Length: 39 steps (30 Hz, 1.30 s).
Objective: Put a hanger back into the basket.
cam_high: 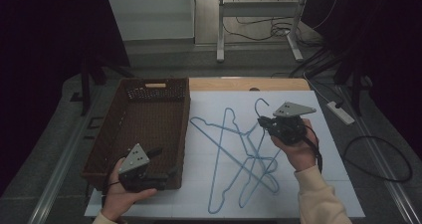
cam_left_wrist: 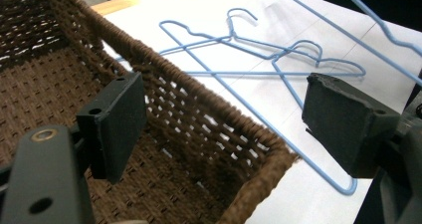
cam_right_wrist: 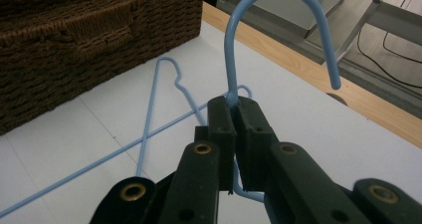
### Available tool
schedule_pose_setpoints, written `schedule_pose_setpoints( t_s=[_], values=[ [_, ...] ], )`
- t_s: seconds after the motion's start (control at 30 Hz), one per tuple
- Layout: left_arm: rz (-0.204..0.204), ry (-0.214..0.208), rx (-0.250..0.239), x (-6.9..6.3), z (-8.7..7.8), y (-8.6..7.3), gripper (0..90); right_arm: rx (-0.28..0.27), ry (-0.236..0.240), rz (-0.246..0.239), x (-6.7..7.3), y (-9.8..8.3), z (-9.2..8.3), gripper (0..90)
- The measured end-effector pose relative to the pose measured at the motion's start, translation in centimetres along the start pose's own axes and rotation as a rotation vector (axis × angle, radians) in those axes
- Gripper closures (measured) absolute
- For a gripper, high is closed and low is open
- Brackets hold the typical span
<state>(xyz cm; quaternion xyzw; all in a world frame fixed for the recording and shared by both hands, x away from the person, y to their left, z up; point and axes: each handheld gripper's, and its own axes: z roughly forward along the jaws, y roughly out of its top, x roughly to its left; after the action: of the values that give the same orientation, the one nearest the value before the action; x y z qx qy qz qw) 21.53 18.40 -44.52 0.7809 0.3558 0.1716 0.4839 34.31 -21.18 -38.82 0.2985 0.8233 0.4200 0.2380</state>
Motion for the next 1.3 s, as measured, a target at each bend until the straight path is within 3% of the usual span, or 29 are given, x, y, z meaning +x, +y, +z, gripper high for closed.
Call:
schedule_pose_setpoints(
  t_s=[0.17, 0.67, 1.07, 1.3],
  values=[
    [0.011, -0.026, 0.011, -0.9, 1.1, 1.2, 19.1, -0.018, -0.008, 0.011, 0.6, 0.3, 0.1, 86.3],
    [0.027, -0.108, 0.049, -3.7, 5.3, 4.3, 21.7, -0.037, -0.020, -0.019, 2.0, 0.6, 0.3, 86.3],
    [0.016, -0.199, 0.069, -5.6, 8.5, 5.6, 22.1, -0.050, -0.034, -0.037, 2.7, 0.9, 0.4, 86.3],
    [0.009, -0.218, 0.087, -6.4, 10.2, 6.2, 24.7, -0.052, -0.046, -0.051, 3.2, 0.9, 0.5, 86.3]
  ],
)
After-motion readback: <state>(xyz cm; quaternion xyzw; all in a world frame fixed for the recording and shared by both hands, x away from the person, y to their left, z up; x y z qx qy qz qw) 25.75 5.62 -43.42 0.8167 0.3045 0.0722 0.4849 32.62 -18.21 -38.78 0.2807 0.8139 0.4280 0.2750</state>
